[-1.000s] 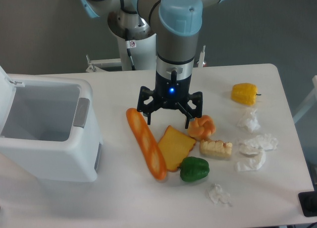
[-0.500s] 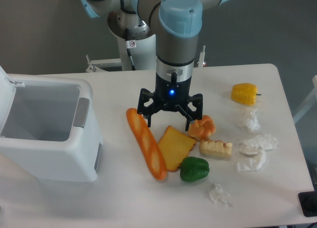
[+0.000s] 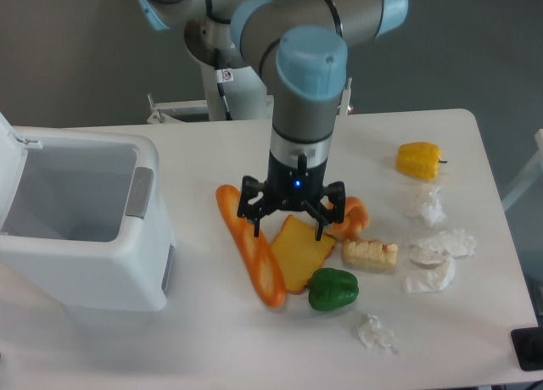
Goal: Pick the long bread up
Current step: 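Lower the open gripper down onto the long orange baguette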
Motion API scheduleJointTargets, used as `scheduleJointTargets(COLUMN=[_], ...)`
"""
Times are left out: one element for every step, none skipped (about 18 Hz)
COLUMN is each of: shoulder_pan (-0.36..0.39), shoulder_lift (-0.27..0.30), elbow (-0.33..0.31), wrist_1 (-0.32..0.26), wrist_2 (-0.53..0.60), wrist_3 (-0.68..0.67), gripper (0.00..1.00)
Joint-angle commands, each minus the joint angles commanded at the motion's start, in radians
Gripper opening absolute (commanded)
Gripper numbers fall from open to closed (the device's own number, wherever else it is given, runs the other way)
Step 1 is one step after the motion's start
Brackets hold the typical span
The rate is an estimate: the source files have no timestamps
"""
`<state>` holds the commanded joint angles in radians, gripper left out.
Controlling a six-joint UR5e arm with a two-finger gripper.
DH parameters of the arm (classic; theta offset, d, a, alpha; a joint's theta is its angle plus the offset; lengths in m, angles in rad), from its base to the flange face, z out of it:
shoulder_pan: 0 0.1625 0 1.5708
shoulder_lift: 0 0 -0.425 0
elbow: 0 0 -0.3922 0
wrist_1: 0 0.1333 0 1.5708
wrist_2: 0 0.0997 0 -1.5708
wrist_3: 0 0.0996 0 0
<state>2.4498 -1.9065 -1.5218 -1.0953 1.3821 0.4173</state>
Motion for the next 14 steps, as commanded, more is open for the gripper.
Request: scheduleJointTargets(shoulder_pan=[-0.008, -0.014, -0.017, -0.021, -0.022, -0.023, -0.025, -0.029, -0.035, -0.04, -0.041, -0.041, -0.041, -0.041], shoulder_lift=[-0.023, -0.043, -0.058, -0.068, -0.077, -0.083, -0.092, -0.101, -0.112, -0.123, -0.129, -0.132, -0.134, -0.14], elbow=[0.011, 0.015, 0.017, 0.017, 0.017, 0.017, 0.017, 0.017, 0.017, 0.017, 0.017, 0.017, 0.017, 0.017], wrist_1=[0.0, 0.0, 0.0, 0.0, 0.0, 0.0, 0.002, 0.002, 0.002, 0.002, 0.002, 0.002, 0.002, 0.002], wrist_2=[0.0, 0.0, 0.0, 0.002, 0.0, 0.0, -0.002, -0.005, -0.005, -0.005, -0.005, -0.005, -0.005, -0.006], wrist_3=[-0.003, -0.006, -0.006, -0.006, -0.006, -0.008, -0.009, -0.009, -0.012, -0.018, -0.021, -0.02, -0.017, -0.012], gripper=[1.0, 1.0, 1.0, 1.0, 1.0, 1.0, 1.0, 1.0, 1.0, 1.0, 1.0, 1.0, 1.0, 1.0])
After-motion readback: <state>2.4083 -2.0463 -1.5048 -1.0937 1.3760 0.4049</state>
